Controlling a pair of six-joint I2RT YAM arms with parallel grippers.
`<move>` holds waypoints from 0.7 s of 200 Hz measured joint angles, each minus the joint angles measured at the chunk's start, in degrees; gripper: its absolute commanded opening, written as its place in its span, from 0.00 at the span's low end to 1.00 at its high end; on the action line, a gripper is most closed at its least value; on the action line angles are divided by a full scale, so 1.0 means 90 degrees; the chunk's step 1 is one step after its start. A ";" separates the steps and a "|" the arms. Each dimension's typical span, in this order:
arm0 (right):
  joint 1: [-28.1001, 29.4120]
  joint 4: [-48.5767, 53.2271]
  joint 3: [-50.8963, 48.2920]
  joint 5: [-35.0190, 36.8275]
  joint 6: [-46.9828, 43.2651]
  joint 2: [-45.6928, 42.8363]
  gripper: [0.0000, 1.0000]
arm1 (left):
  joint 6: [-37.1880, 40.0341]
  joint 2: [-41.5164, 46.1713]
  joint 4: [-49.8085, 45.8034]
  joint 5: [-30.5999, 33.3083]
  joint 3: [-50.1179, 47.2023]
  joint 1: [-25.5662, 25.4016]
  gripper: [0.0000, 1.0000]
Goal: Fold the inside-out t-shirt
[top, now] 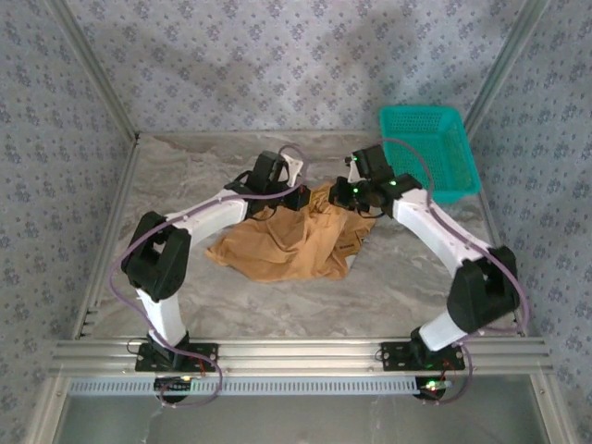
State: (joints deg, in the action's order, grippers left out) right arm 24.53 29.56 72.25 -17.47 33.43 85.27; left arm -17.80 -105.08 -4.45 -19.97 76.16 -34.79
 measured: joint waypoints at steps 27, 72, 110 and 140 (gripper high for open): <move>-0.0182 -0.0216 -0.0525 -0.0661 0.0000 -0.0656 0.00 | -0.0087 -0.0053 0.0029 -0.0056 0.0090 0.0104 0.00; -0.0726 -0.1290 -0.1950 -0.1545 0.0078 -0.1314 0.00 | -0.0257 -0.0151 0.0141 -0.0206 0.0046 0.0100 0.00; -0.0925 -0.1749 -0.2504 -0.1513 0.0243 -0.0794 0.00 | -0.0357 -0.0121 0.0403 -0.0202 -0.0352 0.0051 0.32; -0.0923 -0.1795 -0.2501 -0.1479 0.0313 -0.0041 0.00 | -0.0136 0.0199 0.0673 -0.0129 -0.1076 -0.0223 0.40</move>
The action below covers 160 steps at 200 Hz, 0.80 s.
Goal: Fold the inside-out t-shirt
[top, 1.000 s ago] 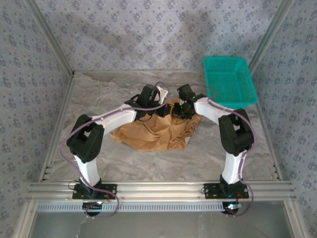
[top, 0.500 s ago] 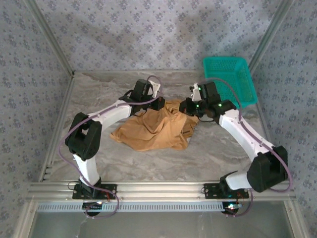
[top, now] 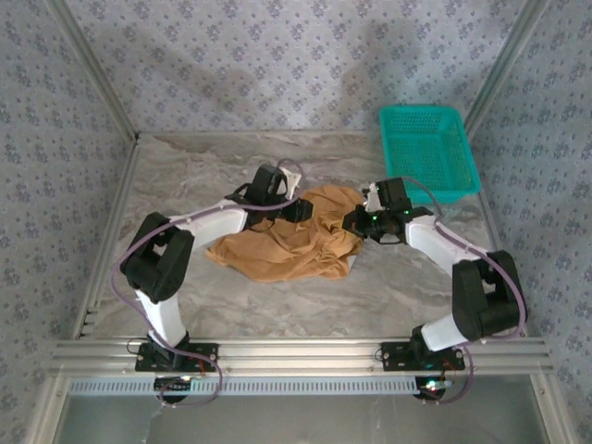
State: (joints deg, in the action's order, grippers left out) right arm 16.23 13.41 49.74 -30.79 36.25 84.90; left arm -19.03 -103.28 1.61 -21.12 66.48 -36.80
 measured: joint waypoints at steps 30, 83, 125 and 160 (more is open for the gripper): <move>0.0019 -0.0058 0.0005 -0.0002 0.0044 0.0090 0.00 | 0.0593 0.0410 0.0517 -0.0010 -0.0624 -0.0539 0.40; 0.0046 -0.0066 0.0007 -0.0005 0.0044 0.0051 0.00 | 0.1265 0.0148 0.1115 0.0041 -0.0600 -0.0828 0.42; 0.0046 -0.0036 0.0010 -0.0005 0.0044 -0.0151 0.00 | 0.1396 -0.0559 0.1132 0.0185 -0.0138 -0.0797 0.40; 0.0061 -0.0019 0.0024 -0.0005 0.0044 -0.0233 0.00 | 0.1377 -0.0823 0.1124 0.0284 0.0134 -0.0755 0.05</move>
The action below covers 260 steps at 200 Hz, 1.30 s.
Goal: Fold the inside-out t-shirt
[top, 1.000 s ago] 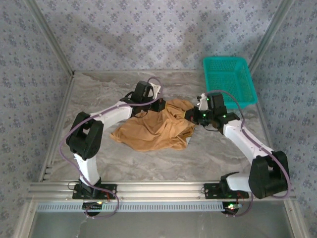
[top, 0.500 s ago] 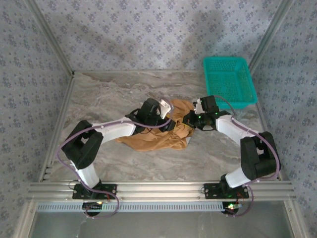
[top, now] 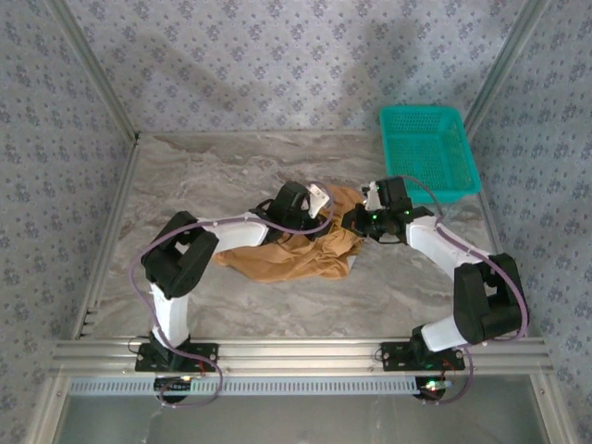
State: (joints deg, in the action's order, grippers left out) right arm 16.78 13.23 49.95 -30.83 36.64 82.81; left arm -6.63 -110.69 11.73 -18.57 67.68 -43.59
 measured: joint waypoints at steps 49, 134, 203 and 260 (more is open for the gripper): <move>-0.0022 0.0022 0.0000 0.0211 -0.0177 0.0036 0.00 | -0.0221 0.0117 -0.0459 -0.0206 0.0367 0.0192 0.01; -0.0160 0.0542 0.0763 0.0823 -0.0680 0.0979 0.13 | -0.1943 0.0957 -0.0971 -0.1802 0.1185 0.0731 0.00; 0.0119 0.1545 0.1105 0.1885 -0.0838 0.0415 0.42 | -0.2290 0.0454 -0.1722 -0.1472 0.1192 0.0865 0.33; -0.0117 0.1770 0.0996 0.2103 -0.0767 0.0010 0.40 | -0.0840 -0.0231 -0.3206 -0.0044 0.2234 -0.0134 0.40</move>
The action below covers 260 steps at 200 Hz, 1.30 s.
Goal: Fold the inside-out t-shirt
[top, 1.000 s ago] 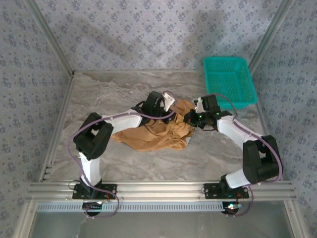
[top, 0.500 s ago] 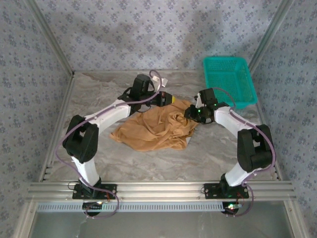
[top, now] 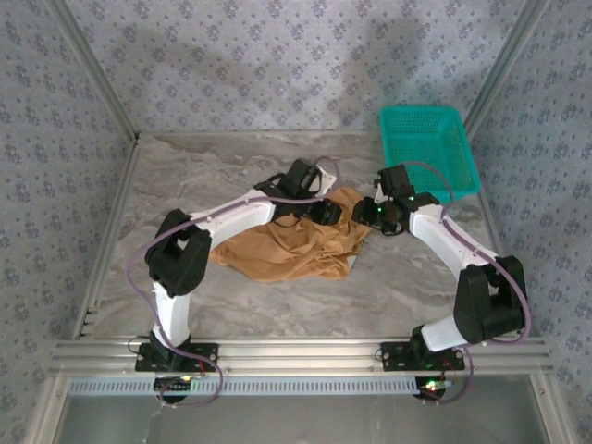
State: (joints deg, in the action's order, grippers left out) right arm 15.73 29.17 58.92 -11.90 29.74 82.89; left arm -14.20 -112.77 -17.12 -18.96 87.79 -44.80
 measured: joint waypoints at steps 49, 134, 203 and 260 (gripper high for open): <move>-0.0044 0.0097 -0.0007 0.0010 0.0005 -0.0092 0.40 | 0.0580 -0.0529 -0.0595 0.1042 0.0357 -0.0119 0.40; -0.0053 0.0107 -0.0007 -0.0216 0.0049 -0.0141 0.39 | 0.0843 -0.0828 -0.0767 0.2004 0.0690 -0.0168 0.22; 0.0189 -0.0163 -0.0226 -0.0440 0.0274 -0.0138 0.36 | 0.0780 -0.0945 -0.1013 0.1843 0.1144 -0.0165 0.00; 0.0559 -0.1263 -0.0464 -0.0685 0.0811 0.1185 0.14 | -0.0114 -0.0573 -0.1314 0.0257 0.1671 0.0148 0.00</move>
State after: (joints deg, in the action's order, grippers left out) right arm 20.75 17.80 54.74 -18.06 37.04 93.56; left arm -15.22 -117.93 -28.95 -16.64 102.83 -43.46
